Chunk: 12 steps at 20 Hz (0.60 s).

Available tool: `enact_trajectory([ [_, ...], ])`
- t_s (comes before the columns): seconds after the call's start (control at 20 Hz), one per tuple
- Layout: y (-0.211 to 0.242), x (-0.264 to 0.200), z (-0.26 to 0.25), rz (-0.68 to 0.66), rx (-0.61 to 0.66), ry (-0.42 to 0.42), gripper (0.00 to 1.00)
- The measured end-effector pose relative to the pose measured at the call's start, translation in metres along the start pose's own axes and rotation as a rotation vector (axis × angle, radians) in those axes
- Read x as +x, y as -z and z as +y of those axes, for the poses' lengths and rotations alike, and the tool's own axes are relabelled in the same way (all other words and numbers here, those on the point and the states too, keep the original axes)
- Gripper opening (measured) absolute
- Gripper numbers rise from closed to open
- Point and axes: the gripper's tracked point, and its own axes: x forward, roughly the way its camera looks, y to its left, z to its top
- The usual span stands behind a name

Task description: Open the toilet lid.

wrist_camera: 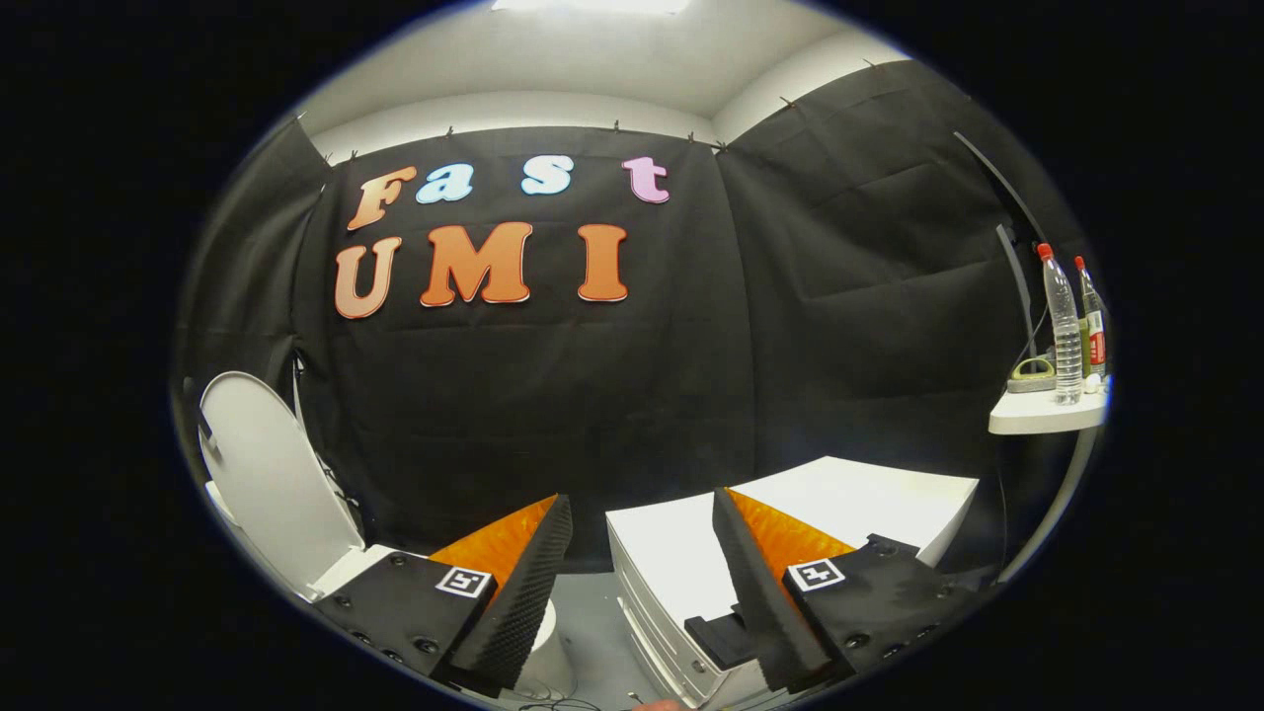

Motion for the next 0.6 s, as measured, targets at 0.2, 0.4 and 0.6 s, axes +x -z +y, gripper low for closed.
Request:
enact_trajectory([
  [0.2, -0.0001, -0.0024, 0.0081, -0.002, -0.009, -0.019, 0.93],
  [0.4, 0.0001, -0.0033, 0.0066, -0.002, -0.006, -0.022, 0.93],
  [0.6, -0.0010, -0.0022, 0.0048, -0.004, 0.001, -0.016, 0.93],
])
